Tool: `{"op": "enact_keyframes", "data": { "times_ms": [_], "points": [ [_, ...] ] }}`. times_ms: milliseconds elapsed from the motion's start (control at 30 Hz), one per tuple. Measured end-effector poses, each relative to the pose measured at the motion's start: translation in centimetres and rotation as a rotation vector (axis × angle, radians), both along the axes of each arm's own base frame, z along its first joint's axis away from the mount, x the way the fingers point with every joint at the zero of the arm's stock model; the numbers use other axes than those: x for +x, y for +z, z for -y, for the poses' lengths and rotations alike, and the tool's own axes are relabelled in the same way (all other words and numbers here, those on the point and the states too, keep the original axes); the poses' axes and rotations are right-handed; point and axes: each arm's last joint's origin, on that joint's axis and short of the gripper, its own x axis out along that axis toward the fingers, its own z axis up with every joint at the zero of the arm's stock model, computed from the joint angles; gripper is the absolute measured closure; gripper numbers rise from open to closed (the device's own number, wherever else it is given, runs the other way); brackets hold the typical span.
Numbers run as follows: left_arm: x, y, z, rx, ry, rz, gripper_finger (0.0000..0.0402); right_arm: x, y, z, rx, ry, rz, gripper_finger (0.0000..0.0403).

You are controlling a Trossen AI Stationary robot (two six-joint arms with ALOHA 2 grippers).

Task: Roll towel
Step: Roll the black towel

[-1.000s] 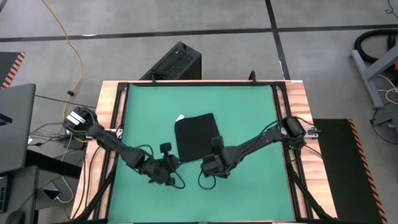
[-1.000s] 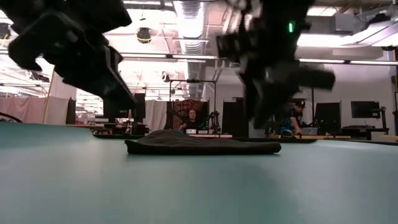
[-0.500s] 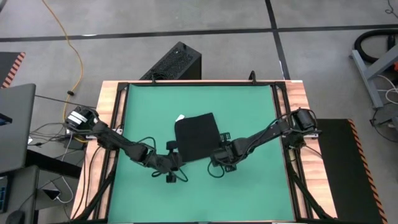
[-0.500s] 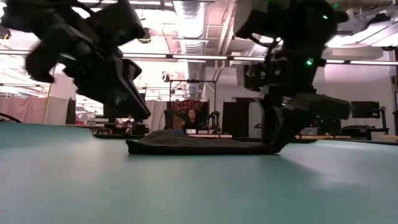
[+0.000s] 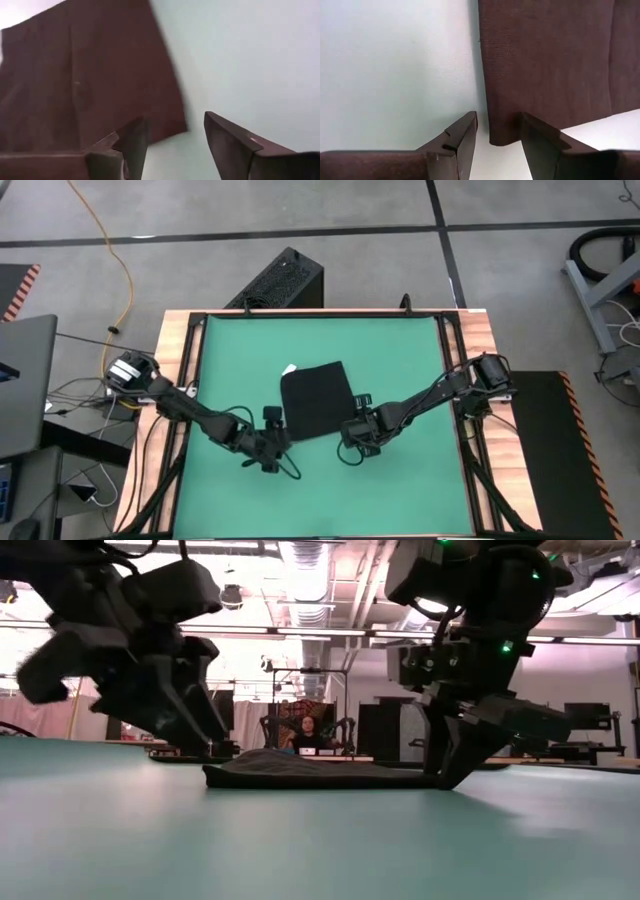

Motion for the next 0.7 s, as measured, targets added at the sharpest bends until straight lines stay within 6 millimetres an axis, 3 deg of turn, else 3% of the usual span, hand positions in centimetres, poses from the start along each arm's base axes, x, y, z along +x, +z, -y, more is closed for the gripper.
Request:
{"op": "enact_keyframes", "data": {
  "times_ms": [333,567,700],
  "points": [
    [1.4,-3.0,0.4,0.019,-0.02,-0.093,0.0208,0.1,0.0,0.0,0.0,0.001,0.01,0.0227],
    [1.7,-3.3,0.3,0.087,0.033,-0.116,0.0208,0.1,-0.1,0.0,0.0,0.001,0.01,0.0229],
    [1.5,-3.6,-0.5,0.048,0.092,-0.171,0.0231,0.2,-0.1,0.1,0.007,-0.006,0.009,0.0256]
  ]
}}
